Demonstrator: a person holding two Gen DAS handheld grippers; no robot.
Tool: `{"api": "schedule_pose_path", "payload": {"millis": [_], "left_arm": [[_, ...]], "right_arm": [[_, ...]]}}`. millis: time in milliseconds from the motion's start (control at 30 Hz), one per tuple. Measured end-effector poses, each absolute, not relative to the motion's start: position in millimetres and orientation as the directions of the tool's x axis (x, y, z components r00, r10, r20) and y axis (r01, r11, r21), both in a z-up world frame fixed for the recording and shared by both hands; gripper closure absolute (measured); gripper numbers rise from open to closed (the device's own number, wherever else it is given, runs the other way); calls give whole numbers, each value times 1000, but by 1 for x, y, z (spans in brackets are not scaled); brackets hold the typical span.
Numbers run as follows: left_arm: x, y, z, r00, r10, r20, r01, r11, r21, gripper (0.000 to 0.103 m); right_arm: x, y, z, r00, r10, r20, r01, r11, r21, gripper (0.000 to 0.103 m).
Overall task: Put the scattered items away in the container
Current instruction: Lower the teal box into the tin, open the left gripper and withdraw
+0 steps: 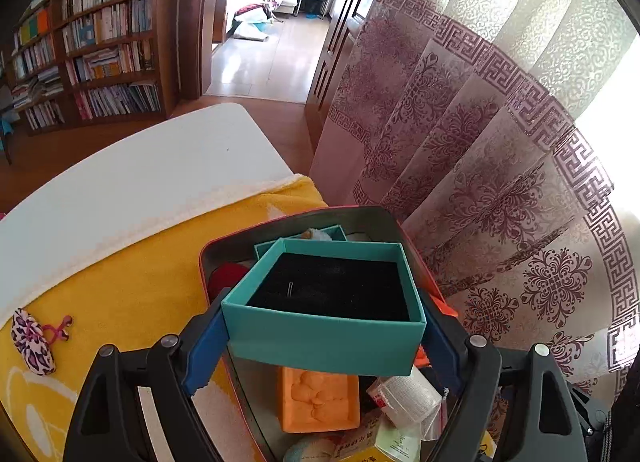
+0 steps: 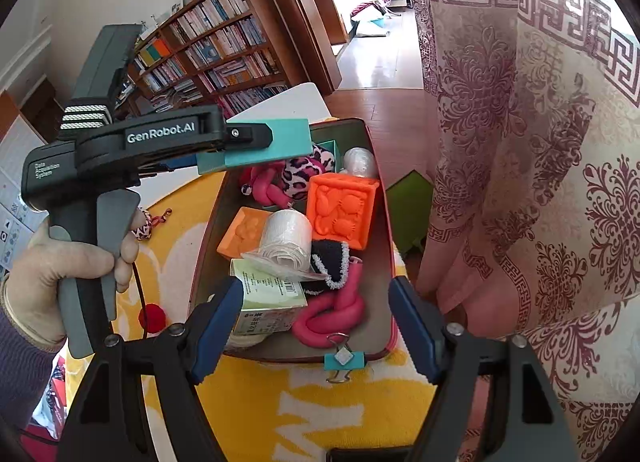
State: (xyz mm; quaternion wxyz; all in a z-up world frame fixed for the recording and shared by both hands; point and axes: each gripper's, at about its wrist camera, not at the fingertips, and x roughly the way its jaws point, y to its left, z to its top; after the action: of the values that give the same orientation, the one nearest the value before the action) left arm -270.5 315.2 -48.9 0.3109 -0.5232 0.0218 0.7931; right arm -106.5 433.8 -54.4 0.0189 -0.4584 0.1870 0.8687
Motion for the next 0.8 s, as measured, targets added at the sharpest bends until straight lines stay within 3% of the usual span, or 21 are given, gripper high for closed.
{"api": "schedule_pose_path", "payload": {"millis": [433, 800], "left_arm": [[-256, 248, -32, -268, 532, -803, -423, -814, -398, 16], [-243, 126, -48, -335, 427, -840, -245, -900, -361, 16]], "right_arm": [[-115, 413, -52, -583, -169, -794, -177, -928, 328, 24], [-134, 350, -42, -581, -227, -782, -71, -943, 326, 24]]}}
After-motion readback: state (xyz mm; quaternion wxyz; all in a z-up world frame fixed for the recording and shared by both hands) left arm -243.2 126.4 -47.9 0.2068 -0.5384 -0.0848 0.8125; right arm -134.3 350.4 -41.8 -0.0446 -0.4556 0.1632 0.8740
